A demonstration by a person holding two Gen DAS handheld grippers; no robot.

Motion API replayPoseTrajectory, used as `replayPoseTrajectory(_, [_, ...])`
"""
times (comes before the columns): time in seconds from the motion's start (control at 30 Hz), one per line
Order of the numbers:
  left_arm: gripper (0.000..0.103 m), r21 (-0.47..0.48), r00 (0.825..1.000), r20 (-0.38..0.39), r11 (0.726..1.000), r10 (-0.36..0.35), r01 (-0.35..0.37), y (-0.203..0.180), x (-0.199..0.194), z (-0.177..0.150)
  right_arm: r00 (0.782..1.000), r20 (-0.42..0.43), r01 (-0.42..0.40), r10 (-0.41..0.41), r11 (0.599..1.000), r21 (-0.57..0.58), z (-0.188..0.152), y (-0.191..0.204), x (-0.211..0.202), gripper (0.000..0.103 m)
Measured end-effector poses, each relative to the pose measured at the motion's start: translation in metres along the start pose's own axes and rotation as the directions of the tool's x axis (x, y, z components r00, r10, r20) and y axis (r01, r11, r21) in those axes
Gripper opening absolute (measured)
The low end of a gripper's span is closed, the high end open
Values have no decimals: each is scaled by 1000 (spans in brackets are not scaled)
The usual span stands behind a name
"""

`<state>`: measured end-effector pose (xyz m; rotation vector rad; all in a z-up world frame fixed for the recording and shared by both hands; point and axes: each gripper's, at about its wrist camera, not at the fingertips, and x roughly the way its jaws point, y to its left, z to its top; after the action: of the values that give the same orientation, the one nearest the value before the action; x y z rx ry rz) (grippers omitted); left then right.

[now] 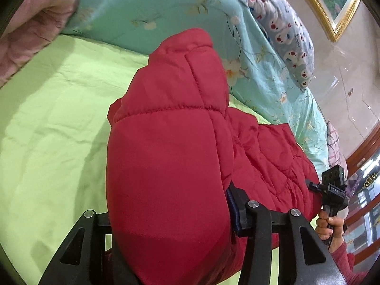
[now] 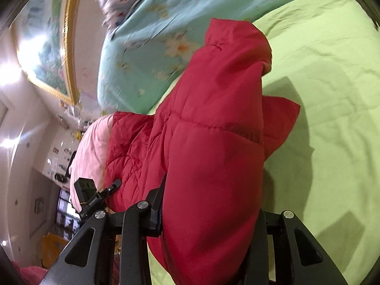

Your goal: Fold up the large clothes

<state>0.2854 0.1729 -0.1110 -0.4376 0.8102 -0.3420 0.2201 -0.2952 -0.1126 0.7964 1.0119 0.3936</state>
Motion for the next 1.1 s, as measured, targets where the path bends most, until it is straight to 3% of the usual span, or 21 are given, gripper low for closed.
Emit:
replayPoseTrajectory(0.2, [47,-51,1000,-14,999,8,-9,14,-6,-7,999,-46,2,-2,1000,-12,-22,14,20,37])
replayPoseTrajectory(0.5, [53,-83,999,-50,996,20,-24,34,7,-22,997,-46,63,-58,992,108,-42,-19,29,41])
replayPoseTrajectory(0.7, [65,-75,996,-71,995,59,-65,41,3,-26,993,-40,112,-109,989,99,-46,-15,31,51])
replayPoseTrajectory(0.83, [82,-47,990,-68,990,127,-130,40,-3,-30,989,-37,149,-146,985,86,-45,-10,33,55])
replayPoseTrajectory(1.0, [88,-29,985,-66,987,159,-161,33,-7,-31,981,-29,193,-191,979,70,-44,-6,33,65])
replayPoseTrajectory(1.1, [90,-17,982,-64,984,178,-179,28,-17,-33,974,-16,228,-227,972,58,-43,1,29,65])
